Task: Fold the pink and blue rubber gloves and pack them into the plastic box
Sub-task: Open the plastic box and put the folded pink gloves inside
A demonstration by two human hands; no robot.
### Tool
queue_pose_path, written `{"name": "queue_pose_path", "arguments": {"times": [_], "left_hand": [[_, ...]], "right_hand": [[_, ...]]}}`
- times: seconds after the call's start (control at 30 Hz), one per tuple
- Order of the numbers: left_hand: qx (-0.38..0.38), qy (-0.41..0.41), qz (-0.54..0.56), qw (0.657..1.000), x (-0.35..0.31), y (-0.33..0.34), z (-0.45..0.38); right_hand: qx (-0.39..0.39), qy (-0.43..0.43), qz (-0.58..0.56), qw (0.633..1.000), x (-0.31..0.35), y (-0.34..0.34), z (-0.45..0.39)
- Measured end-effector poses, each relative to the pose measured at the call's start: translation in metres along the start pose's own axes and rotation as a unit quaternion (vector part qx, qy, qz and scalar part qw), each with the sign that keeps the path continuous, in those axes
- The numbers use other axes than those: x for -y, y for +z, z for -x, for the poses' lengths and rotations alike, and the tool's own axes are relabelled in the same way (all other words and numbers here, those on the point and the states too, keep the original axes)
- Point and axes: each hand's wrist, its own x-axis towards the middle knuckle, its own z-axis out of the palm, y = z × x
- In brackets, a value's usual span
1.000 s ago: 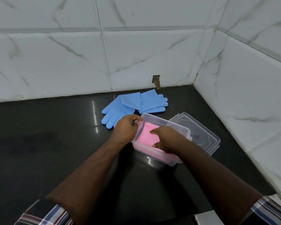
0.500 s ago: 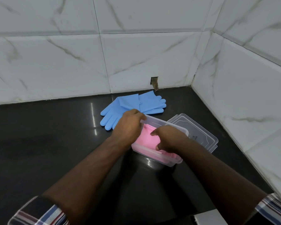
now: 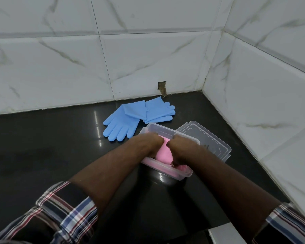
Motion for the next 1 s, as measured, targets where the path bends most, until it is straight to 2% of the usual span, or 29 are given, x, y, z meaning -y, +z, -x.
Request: {"name": "queue_pose_path", "arguments": {"times": [0.27, 0.43, 0.8, 1.0], "left_hand": [[0.023, -0.01, -0.008, 1.0, -0.006, 0.002, -0.006], [0.009, 0.002, -0.014, 1.0, -0.007, 0.0, -0.001], [-0.024, 0.058, 0.021, 0.998, 0.0, -0.002, 0.01], [-0.035, 0.066, -0.005, 0.997, -0.002, 0.003, 0.005]], "right_hand": [[-0.002, 0.006, -0.009, 1.0, 0.005, 0.011, 0.002], [0.019, -0.003, -0.023, 1.0, -0.001, 0.001, 0.002], [0.005, -0.006, -0.023, 1.0, -0.001, 0.002, 0.004], [0.018, 0.011, -0.034, 0.999, 0.006, 0.006, 0.001]]}}
